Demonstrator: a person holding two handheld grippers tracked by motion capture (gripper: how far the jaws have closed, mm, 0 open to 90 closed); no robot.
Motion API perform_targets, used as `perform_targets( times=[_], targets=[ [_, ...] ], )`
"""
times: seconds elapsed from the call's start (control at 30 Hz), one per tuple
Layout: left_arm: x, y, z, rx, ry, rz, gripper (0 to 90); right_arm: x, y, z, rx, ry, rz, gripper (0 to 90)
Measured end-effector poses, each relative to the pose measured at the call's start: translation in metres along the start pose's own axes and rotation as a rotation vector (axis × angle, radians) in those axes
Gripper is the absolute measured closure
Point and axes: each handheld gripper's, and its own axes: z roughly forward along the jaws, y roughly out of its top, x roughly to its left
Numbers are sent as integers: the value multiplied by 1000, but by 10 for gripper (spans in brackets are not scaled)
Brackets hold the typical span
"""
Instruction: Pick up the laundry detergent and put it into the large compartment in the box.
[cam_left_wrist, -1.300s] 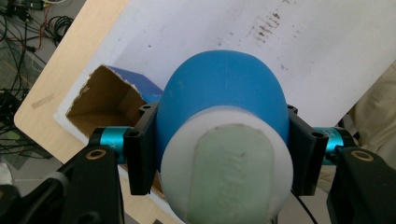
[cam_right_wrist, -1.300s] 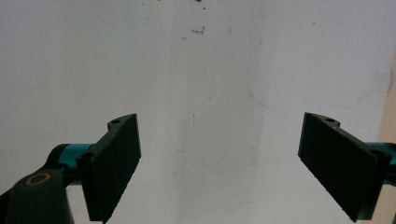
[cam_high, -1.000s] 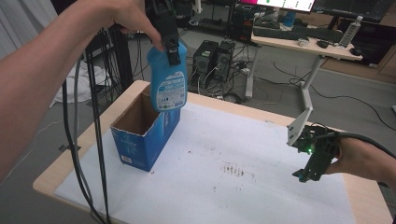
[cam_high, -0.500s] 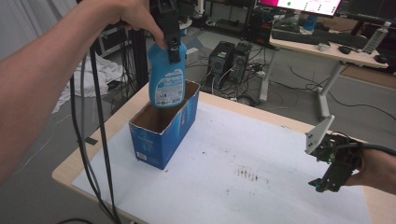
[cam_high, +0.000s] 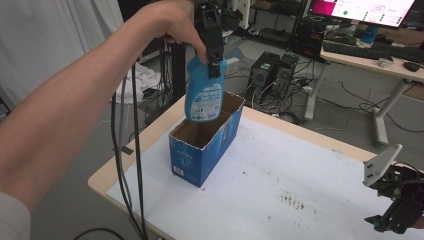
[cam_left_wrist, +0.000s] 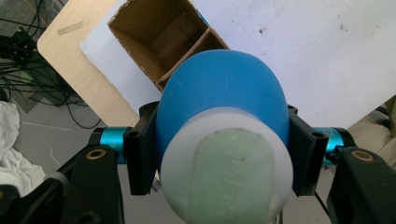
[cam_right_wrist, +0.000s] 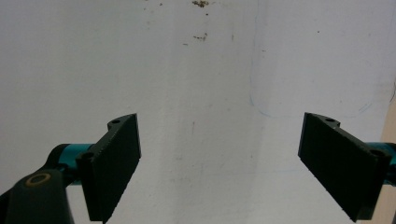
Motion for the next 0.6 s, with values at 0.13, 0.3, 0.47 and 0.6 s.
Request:
perform_targets(
  times=[0.13,0.3,0.47,0.6],
  targets=[
    [-2,-1,5,2,-1,0,385,2,1,-1,-2,-7,-9,123],
    [-2,-2,16,8,-13,2,385,3,0,-3,0,-9,-13,123],
    [-2,-3,25,7,-14,0,385,4,-3,-4,-1,-10,-10,123],
    [-3,-4,34,3,-13,7,385,3,-3,-4,-4,-11,-9,123]
  ],
)
